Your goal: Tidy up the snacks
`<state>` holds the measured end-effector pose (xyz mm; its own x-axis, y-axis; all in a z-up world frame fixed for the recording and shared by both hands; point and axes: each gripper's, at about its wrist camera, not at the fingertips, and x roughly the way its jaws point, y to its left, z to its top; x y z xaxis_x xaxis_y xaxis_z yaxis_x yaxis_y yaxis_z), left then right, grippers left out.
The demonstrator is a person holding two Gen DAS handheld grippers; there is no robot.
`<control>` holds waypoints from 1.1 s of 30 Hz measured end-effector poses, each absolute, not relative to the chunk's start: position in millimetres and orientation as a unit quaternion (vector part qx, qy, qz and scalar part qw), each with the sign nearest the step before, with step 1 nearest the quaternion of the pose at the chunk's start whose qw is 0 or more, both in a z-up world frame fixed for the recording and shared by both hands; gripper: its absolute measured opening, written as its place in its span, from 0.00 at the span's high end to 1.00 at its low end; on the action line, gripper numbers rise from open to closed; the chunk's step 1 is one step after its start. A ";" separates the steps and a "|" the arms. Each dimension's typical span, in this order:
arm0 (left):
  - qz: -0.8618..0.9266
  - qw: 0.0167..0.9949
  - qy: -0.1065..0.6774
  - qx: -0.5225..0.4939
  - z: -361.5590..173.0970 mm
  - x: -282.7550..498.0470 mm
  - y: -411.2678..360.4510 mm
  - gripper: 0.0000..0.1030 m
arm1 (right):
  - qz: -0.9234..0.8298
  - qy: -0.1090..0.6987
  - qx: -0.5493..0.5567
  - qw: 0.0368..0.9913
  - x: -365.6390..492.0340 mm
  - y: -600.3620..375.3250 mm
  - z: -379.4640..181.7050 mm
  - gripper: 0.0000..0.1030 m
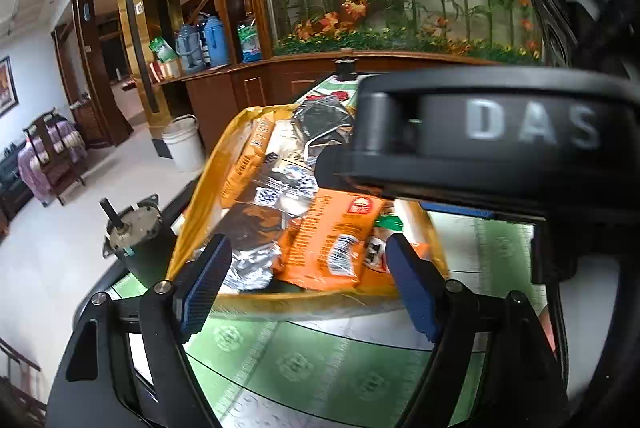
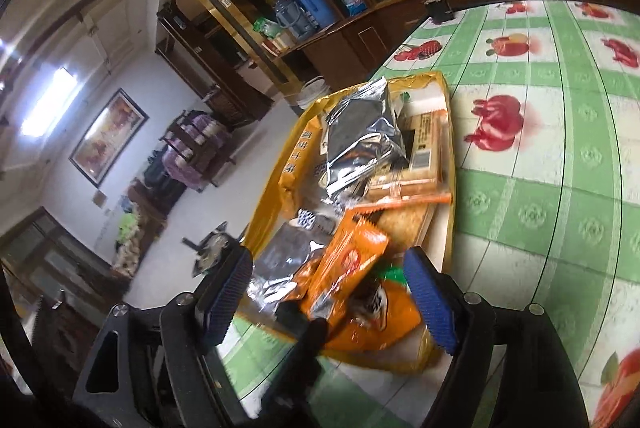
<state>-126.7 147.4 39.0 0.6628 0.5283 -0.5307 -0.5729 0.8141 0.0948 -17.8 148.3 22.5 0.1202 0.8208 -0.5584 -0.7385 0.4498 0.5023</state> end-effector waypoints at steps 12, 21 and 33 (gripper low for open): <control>0.281 0.913 0.291 -0.052 41.3 -137.8 152.4 0.17 | 0.554 0.385 0.026 0.738 -14.8 91.6 33.8 0.15; 0.267 0.909 0.308 -0.091 37.8 -146.7 154.0 0.09 | 0.511 0.365 -0.022 0.777 -6.3 29.2 20.3 0.12; 0.340 0.883 0.319 -0.046 36.8 -148.4 147.0 0.09 | 0.498 0.282 -0.107 0.813 -39.2 31.7 26.1 0.08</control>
